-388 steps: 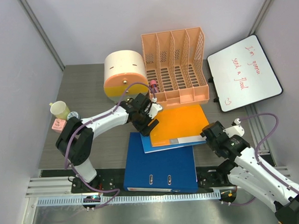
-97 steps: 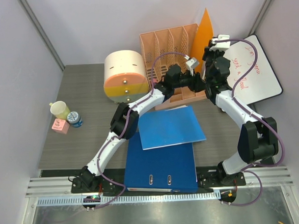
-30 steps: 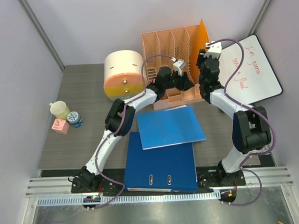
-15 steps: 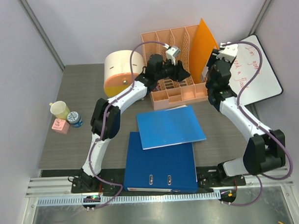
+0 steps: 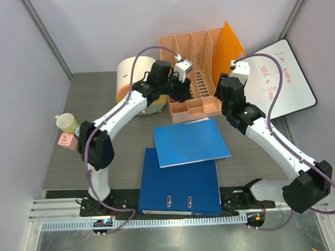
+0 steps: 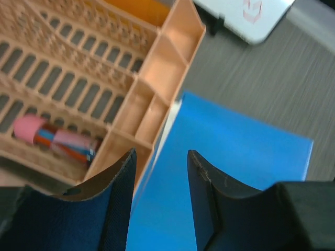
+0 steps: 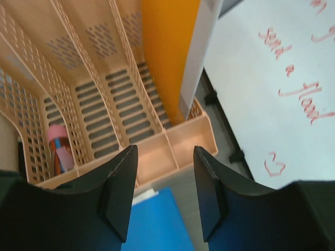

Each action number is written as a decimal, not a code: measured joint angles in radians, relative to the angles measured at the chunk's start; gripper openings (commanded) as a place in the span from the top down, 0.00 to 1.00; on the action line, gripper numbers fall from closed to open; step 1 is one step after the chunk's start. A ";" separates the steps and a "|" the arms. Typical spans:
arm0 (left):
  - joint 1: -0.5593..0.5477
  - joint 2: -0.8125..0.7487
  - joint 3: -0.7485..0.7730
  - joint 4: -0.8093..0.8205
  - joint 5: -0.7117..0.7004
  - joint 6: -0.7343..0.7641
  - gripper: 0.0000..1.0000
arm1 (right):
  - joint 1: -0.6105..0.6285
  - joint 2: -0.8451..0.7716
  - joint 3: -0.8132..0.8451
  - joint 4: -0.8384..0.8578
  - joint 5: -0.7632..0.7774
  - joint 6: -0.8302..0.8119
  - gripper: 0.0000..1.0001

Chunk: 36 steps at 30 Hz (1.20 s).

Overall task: Organize the desk
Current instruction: Place the folder in the storage box, then pick up the folder from the center of the board.

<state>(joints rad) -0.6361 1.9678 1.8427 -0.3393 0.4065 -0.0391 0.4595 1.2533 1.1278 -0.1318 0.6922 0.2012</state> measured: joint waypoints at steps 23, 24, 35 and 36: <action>0.127 -0.459 -0.505 -0.475 -0.222 0.519 0.73 | -0.003 -0.443 -0.587 -0.726 -0.424 1.036 0.23; 0.127 -0.451 -0.505 -0.475 -0.222 0.518 0.73 | -0.003 -0.447 -0.610 -0.727 -0.431 1.053 0.22; 0.100 -0.360 -0.505 -0.450 -0.224 0.511 0.75 | -0.003 -0.512 -0.721 -0.616 -0.447 1.191 0.24; 0.092 -0.347 -0.505 -0.443 -0.224 0.510 0.75 | -0.003 -0.520 -0.737 -0.597 -0.445 1.202 0.26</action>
<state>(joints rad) -0.5446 1.6211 1.3380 -0.7822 0.1829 0.4713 0.4561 0.7334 0.3912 -0.7284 0.2474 1.4029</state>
